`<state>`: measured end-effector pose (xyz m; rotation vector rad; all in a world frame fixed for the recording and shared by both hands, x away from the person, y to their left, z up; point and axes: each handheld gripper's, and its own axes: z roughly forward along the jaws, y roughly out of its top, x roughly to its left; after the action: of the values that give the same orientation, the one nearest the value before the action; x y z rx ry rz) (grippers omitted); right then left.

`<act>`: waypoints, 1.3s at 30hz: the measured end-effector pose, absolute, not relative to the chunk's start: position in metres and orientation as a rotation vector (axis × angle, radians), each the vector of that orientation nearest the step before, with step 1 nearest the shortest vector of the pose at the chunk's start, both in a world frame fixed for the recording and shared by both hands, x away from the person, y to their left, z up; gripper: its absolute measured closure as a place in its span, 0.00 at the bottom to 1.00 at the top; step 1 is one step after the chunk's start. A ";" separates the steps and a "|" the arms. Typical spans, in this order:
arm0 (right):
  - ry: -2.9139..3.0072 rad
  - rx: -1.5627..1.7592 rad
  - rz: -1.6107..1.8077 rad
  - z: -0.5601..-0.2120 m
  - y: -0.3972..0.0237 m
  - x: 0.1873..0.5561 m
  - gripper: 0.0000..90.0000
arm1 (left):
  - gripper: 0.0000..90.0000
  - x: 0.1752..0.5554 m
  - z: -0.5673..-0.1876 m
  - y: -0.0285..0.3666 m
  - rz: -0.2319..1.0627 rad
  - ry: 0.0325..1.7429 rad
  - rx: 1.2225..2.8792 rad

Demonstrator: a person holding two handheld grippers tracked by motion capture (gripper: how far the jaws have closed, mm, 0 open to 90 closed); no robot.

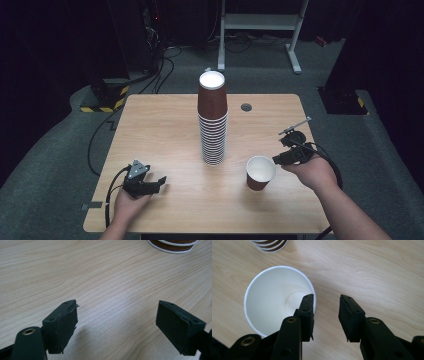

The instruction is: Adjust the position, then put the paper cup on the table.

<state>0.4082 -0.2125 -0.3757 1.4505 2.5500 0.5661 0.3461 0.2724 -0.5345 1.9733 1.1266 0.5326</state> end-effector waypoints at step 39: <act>2.099 1.389 0.730 -0.493 -0.284 0.389 0.44 | 0.23 0.349 -0.537 0.265 0.550 1.200 2.047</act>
<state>0.3893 -0.2844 -0.4928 1.3893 2.0990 0.7298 0.3493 0.2654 -0.5374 2.0471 1.2002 0.5501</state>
